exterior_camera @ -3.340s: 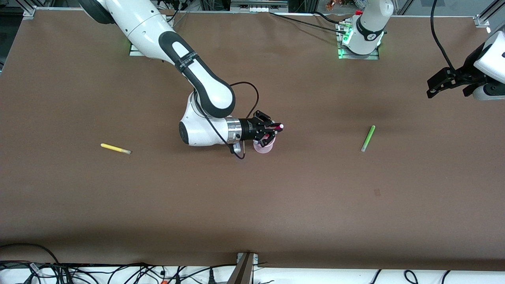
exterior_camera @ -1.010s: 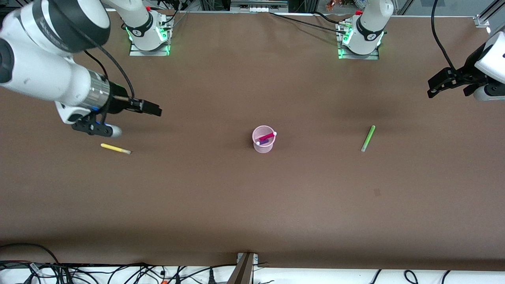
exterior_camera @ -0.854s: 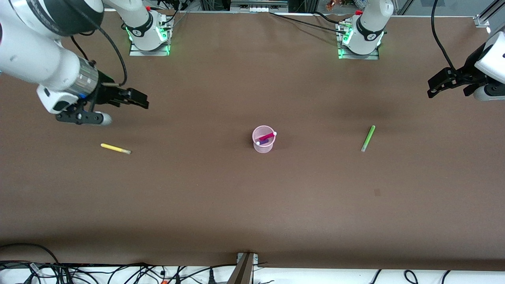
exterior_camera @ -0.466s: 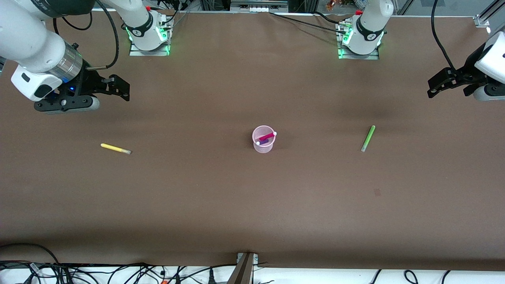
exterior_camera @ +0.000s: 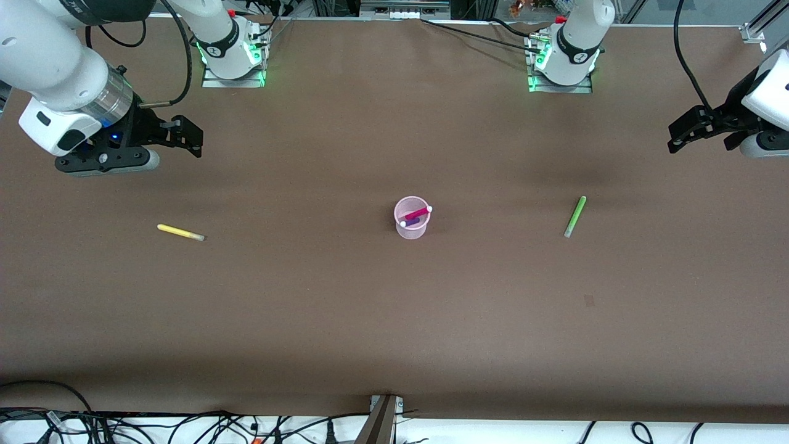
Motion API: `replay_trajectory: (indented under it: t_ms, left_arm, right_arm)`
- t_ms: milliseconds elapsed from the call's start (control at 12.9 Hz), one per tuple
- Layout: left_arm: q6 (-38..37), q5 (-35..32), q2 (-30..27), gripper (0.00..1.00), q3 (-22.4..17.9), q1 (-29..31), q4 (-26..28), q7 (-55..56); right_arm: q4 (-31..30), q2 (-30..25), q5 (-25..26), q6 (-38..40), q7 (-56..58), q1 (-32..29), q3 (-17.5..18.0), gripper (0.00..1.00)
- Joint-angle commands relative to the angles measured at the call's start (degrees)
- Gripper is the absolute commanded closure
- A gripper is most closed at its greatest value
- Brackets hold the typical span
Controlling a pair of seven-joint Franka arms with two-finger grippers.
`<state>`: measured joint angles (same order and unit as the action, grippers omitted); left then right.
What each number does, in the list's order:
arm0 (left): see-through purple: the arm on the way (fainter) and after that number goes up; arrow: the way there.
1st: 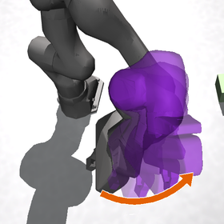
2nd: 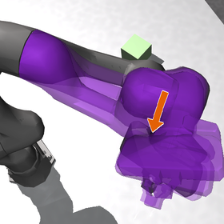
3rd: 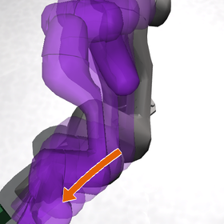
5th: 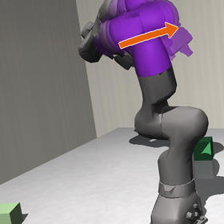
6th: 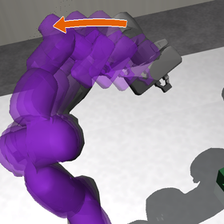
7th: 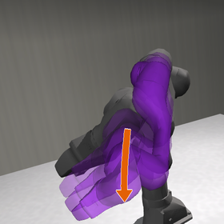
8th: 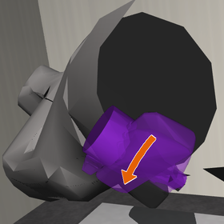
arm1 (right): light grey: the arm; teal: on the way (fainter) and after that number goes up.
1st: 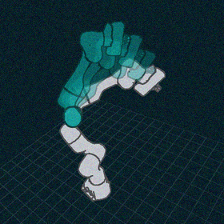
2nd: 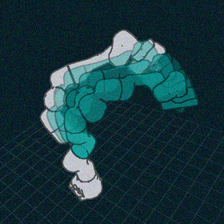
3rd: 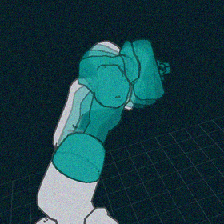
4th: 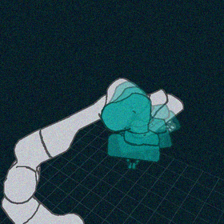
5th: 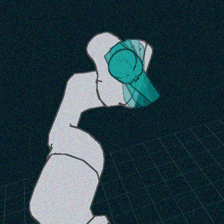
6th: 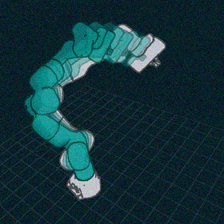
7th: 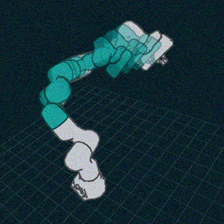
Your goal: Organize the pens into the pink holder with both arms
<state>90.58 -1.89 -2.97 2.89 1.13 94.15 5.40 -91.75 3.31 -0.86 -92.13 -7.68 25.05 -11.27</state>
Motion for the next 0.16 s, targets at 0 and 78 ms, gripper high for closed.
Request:
replay_trajectory:
  t_ms: [0,78]
  left_arm:
    - [-0.5,0.31,-0.72,0.0,0.01,0.1,0.24,-0.39]
    - [-0.5,0.39,-0.72,0.0,0.01,0.1,0.24,-0.39]
  right_arm:
    - [0.08,-0.76,1.12,0.46,0.65,0.35,0.2,0.0]
    - [0.08,-0.76,1.12,0.46,0.65,0.43,0.2,0.0]
